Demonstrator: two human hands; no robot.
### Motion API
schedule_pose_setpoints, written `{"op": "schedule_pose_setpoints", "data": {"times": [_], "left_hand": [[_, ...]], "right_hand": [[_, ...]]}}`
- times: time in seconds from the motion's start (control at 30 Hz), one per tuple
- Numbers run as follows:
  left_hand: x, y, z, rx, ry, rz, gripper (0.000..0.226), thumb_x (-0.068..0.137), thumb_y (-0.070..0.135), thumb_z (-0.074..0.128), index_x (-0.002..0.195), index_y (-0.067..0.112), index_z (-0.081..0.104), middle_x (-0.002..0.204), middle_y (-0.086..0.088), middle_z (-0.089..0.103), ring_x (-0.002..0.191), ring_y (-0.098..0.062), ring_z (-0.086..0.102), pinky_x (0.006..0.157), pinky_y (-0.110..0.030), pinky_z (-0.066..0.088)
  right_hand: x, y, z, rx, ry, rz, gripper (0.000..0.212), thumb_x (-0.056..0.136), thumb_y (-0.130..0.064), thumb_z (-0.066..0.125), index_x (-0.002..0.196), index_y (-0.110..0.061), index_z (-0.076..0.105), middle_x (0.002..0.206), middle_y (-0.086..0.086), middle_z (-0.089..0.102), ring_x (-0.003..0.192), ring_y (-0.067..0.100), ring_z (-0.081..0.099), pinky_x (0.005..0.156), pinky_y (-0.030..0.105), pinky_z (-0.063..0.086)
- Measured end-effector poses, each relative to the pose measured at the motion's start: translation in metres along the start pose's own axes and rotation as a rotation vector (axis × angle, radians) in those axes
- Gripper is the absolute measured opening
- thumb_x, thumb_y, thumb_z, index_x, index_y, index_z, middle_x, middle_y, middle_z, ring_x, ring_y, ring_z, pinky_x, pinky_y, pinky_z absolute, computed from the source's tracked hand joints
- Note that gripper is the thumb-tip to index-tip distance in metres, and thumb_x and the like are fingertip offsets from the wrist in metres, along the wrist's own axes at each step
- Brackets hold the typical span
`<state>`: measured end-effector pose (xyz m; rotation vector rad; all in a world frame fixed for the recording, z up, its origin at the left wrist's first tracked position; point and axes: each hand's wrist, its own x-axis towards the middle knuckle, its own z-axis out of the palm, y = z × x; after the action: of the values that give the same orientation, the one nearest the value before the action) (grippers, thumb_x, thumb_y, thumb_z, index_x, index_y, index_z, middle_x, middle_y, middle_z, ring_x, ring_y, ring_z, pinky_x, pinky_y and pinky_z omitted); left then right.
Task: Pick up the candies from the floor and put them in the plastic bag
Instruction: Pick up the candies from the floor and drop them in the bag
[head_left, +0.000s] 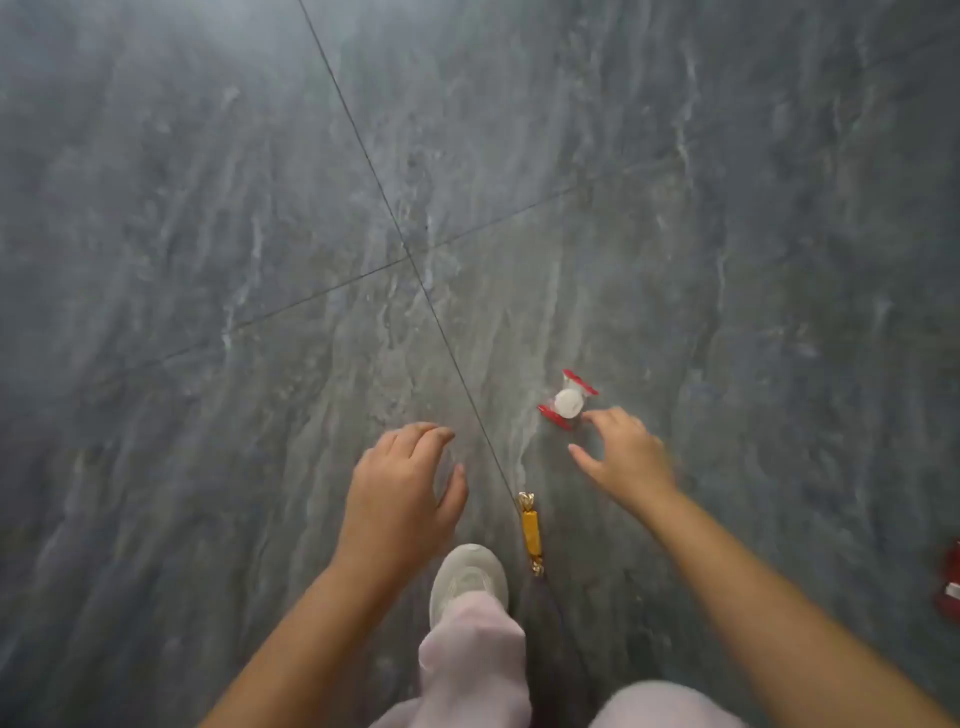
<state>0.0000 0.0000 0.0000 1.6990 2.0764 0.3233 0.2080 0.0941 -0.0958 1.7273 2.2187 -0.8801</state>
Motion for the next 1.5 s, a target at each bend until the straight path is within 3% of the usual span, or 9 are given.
{"op": "schedule_pose_setpoints", "data": {"times": [0.2,0.33,0.57,0.8,0.97,1.13,1.3,1.43,1.5], "left_hand": [[-0.017,-0.048,0.051,0.009,0.091,-0.080,0.040,0.076,0.034,0.043,0.096,0.008,0.066,0.095,-0.008,0.069,0.085,-0.027,0.065,0.073,-0.036,0.051],[-0.037,-0.064,0.082,0.114,0.084,-0.011,0.036,0.075,0.030,0.045,0.094,0.007,0.066,0.093,-0.008,0.069,0.083,-0.028,0.065,0.068,-0.035,0.051],[-0.048,-0.057,0.120,0.069,-0.040,0.016,0.037,0.075,0.032,0.046,0.096,0.009,0.065,0.092,-0.005,0.069,0.082,-0.023,0.065,0.066,-0.034,0.052],[-0.027,-0.043,0.161,-0.006,-0.103,0.007,0.038,0.078,0.038,0.045,0.099,0.012,0.064,0.092,-0.002,0.068,0.082,-0.019,0.063,0.068,-0.030,0.049],[-0.017,-0.029,0.195,-0.032,-0.210,-0.086,0.041,0.084,0.034,0.056,0.120,0.015,0.051,0.116,-0.001,0.057,0.106,-0.018,0.052,0.084,-0.028,0.041],[-0.013,-0.015,0.221,-0.035,-0.302,-0.172,0.037,0.082,0.039,0.058,0.110,0.018,0.050,0.105,-0.001,0.052,0.092,-0.019,0.054,0.074,-0.032,0.046],[-0.010,-0.004,0.239,-0.022,-0.283,-0.196,0.044,0.077,0.039,0.065,0.110,0.016,0.047,0.109,-0.004,0.047,0.095,-0.025,0.054,0.071,-0.033,0.044],[-0.015,0.003,0.251,-0.015,-0.269,-0.163,0.037,0.080,0.024,0.061,0.112,0.011,0.047,0.111,-0.010,0.046,0.098,-0.030,0.051,0.072,-0.037,0.042],[-0.017,0.003,0.254,-0.083,-0.248,-0.169,0.030,0.080,0.015,0.060,0.108,0.008,0.051,0.107,-0.012,0.050,0.096,-0.032,0.051,0.074,-0.038,0.042]], "right_hand": [[0.060,0.008,0.043,-0.073,0.045,-0.128,0.047,0.077,-0.035,0.065,0.117,-0.015,0.051,0.130,0.010,0.049,0.119,0.029,0.043,0.092,0.043,0.041],[0.083,0.021,0.064,-0.177,0.006,-0.151,0.055,0.073,-0.037,0.067,0.122,-0.019,0.047,0.142,0.010,0.036,0.127,0.029,0.033,0.098,0.044,0.038],[0.064,0.051,0.085,-0.078,0.108,-0.180,0.024,0.073,-0.007,0.062,0.095,0.000,0.057,0.103,0.026,0.051,0.093,0.042,0.048,0.073,0.047,0.050],[0.035,0.074,0.090,0.124,0.067,-0.166,0.025,0.073,0.001,0.056,0.098,-0.001,0.058,0.097,0.025,0.052,0.090,0.041,0.052,0.077,0.042,0.046],[0.008,0.079,0.073,0.278,0.056,-0.168,0.025,0.075,-0.005,0.061,0.099,-0.006,0.055,0.099,0.017,0.059,0.089,0.031,0.057,0.070,0.025,0.036],[-0.010,0.084,0.055,0.476,0.092,-0.147,0.025,0.075,-0.008,0.066,0.096,-0.008,0.053,0.085,0.012,0.064,0.072,0.021,0.056,0.059,0.020,0.034],[-0.022,0.093,0.048,0.604,0.132,-0.108,0.026,0.073,-0.014,0.070,0.085,-0.024,0.049,0.074,-0.004,0.059,0.064,0.010,0.055,0.056,0.010,0.039],[-0.030,0.105,0.047,0.670,0.144,-0.069,0.023,0.073,-0.013,0.069,0.085,-0.022,0.052,0.069,-0.012,0.055,0.060,-0.007,0.053,0.056,0.007,0.039],[-0.033,0.109,0.046,0.708,0.164,-0.051,0.022,0.073,-0.010,0.069,0.085,-0.019,0.052,0.070,-0.008,0.056,0.059,-0.003,0.053,0.055,0.006,0.039]]}}
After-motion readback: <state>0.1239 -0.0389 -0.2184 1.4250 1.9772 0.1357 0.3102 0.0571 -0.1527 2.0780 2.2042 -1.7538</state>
